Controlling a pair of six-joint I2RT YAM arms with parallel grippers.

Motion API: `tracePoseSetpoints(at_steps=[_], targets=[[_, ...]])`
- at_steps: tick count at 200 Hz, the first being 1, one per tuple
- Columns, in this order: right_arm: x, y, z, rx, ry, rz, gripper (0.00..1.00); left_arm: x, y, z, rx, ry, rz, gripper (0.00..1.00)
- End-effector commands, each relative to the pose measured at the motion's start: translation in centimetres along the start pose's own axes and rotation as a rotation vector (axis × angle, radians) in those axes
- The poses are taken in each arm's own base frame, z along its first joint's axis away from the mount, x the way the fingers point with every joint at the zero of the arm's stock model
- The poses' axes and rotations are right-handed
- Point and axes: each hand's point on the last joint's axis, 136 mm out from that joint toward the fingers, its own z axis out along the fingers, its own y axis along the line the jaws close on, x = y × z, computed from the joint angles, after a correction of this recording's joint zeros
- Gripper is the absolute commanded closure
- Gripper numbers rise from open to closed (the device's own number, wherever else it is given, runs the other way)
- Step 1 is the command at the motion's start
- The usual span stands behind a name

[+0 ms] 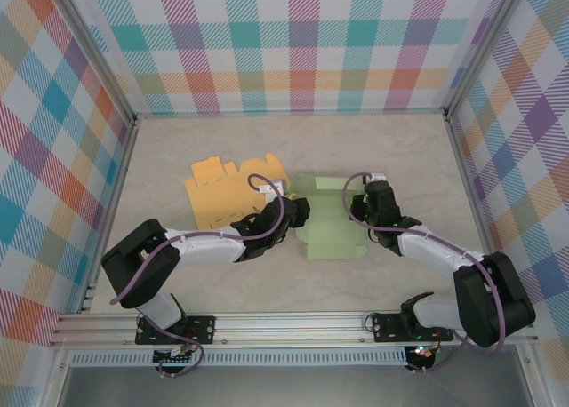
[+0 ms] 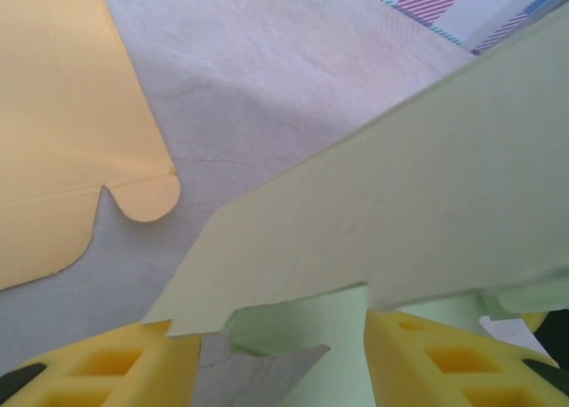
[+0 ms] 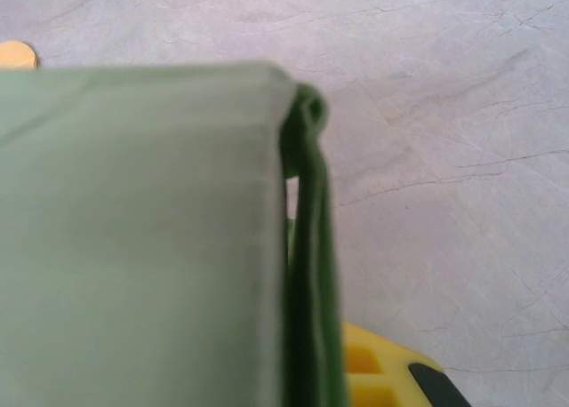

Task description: Fold the paper box

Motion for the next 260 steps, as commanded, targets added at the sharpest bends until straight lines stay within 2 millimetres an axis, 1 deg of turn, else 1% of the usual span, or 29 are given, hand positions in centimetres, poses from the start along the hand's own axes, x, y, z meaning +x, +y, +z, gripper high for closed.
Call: tracePoseSetpoints(at_steps=[1,19,41,63,81,126,152,174,205,231,238,247,260], targets=[[-0.1,0.5,-0.3,-0.025,-0.009,0.011,1.00,-0.1,0.1,0.6,-0.035,-0.007,-0.001,0.47],[-0.1,0.5,-0.4,-0.026,-0.011,0.011,1.00,0.1,-0.3,1.0,-0.027,0.004,0.002,0.46],[-0.1,0.4,-0.5,-0.023,-0.014,0.012,1.00,0.1,-1.3,1.4,0.002,0.016,0.014,0.46],[-0.1,0.4,-0.5,-0.023,-0.013,0.011,1.00,0.1,-2.8,1.6,0.067,0.027,0.023,0.53],[-0.1,0.5,-0.4,-0.026,-0.011,0.011,1.00,0.0,-4.0,1.2,0.129,0.025,0.034,0.54],[0.0,0.4,-0.4,-0.018,-0.008,0.009,1.00,-0.4,-6.2,0.1,0.229,0.014,0.079,0.54],[0.0,0.4,-0.4,-0.021,-0.009,0.010,1.00,-0.5,-7.0,0.2,0.261,0.011,0.083,0.55],[0.0,0.6,-0.3,-0.028,-0.005,0.010,1.00,-0.3,-8.1,0.2,0.313,0.015,0.087,0.56],[0.2,0.7,-0.1,-0.032,0.009,0.010,1.00,0.1,-10.0,-0.2,0.409,0.024,0.105,0.62],[0.2,0.6,-0.1,-0.025,0.014,0.008,1.00,0.3,-9.8,-0.4,0.414,0.027,0.115,0.62],[0.3,0.6,-0.1,-0.023,0.015,0.008,1.00,0.2,-9.7,-0.5,0.412,0.022,0.119,0.59],[0.2,0.5,-0.1,-0.020,0.014,0.009,1.00,-0.1,-9.5,-0.7,0.406,0.004,0.119,0.52],[0.2,0.4,0.0,-0.016,0.014,0.008,1.00,-0.4,-9.4,-1.0,0.411,-0.019,0.120,0.50]])
